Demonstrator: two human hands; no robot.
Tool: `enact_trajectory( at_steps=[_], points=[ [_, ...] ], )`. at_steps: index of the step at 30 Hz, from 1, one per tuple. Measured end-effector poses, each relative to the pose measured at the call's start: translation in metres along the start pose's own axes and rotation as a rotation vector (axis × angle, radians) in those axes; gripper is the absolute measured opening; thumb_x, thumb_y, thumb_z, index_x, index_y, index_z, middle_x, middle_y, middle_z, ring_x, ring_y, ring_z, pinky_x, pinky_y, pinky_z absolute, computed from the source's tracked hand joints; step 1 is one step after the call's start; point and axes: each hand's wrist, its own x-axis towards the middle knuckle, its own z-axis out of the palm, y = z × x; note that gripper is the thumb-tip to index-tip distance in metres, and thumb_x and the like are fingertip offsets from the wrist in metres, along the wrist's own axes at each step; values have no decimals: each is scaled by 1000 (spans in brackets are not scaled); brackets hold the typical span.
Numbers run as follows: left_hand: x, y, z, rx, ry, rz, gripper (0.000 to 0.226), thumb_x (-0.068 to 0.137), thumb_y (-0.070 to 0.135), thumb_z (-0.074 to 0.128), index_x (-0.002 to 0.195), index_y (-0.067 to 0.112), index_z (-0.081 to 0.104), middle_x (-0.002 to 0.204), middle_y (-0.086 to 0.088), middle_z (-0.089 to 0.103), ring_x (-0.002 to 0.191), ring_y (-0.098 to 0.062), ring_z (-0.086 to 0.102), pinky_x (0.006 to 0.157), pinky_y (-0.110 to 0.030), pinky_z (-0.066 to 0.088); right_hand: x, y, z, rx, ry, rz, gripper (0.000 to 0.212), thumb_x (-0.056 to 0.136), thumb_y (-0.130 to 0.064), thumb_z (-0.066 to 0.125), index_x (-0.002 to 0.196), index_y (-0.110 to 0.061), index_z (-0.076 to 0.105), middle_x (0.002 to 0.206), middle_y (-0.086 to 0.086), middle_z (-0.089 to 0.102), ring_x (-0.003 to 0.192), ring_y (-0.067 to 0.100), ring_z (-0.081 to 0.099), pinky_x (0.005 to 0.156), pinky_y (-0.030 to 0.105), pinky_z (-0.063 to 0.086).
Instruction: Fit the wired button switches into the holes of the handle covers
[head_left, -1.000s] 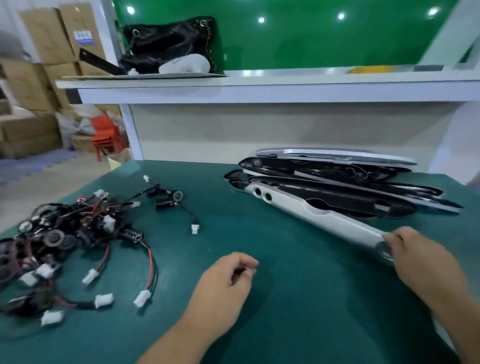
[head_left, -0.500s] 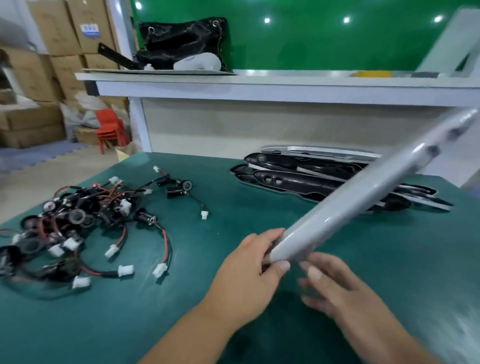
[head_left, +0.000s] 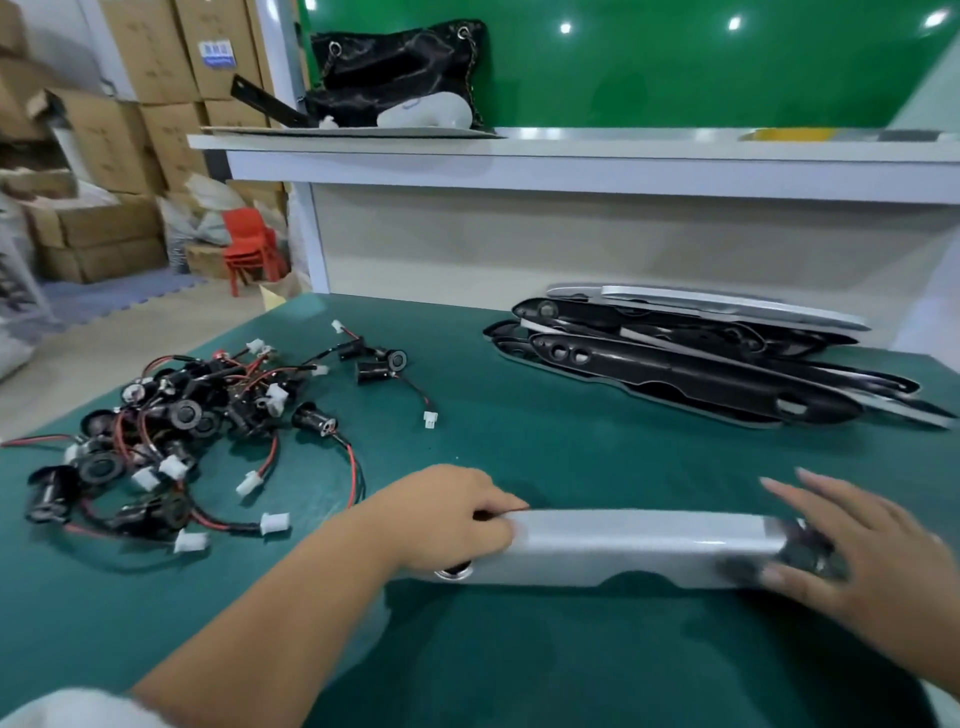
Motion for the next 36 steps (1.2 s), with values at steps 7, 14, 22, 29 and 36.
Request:
enact_trajectory(
  at_steps=[7, 14, 22, 29, 36],
  points=[
    [37, -58, -23, 200, 215, -145, 35, 98, 30, 41, 130, 33, 57, 136, 9, 49, 134, -15, 28, 112, -27, 20, 14, -6, 8, -110, -212, 94, 99, 40, -96, 17, 131, -60, 23, 135, -27, 30, 131, 6, 27, 109, 56, 20],
    [31, -173, -54, 591, -197, -759, 48, 95, 22, 32, 143, 31, 36, 153, -3, 34, 140, -26, 30, 112, -32, 25, 18, 4, 2, -134, -130, 112, 99, 36, -98, 20, 120, -50, 43, 106, -28, 38, 114, 2, 43, 106, 44, 29],
    [5, -134, -66, 64, 428, -478, 24, 82, 40, 69, 100, 26, 63, 99, -1, 63, 84, -23, 57, 75, -33, 42, 20, 20, 3, -144, 2, 258, 91, 42, -97, 25, 114, -47, 48, 98, -21, 37, 105, 8, 50, 97, 39, 38],
    [14, -51, -45, -34, 828, -298, 32, 80, 31, 73, 108, 19, 64, 96, -1, 51, 87, -13, 43, 79, -27, 32, 16, 11, 0, -138, 45, 277, 94, 41, -96, 23, 114, -44, 50, 104, -19, 45, 107, 10, 51, 96, 38, 39],
    [14, -39, -28, 31, 756, -301, 37, 80, 26, 75, 113, 13, 65, 111, -5, 52, 100, -29, 57, 86, -34, 41, 10, 5, -7, -142, 149, 206, 86, 47, -95, 27, 109, -42, 53, 96, -22, 41, 99, 9, 51, 95, 38, 39]
  ],
)
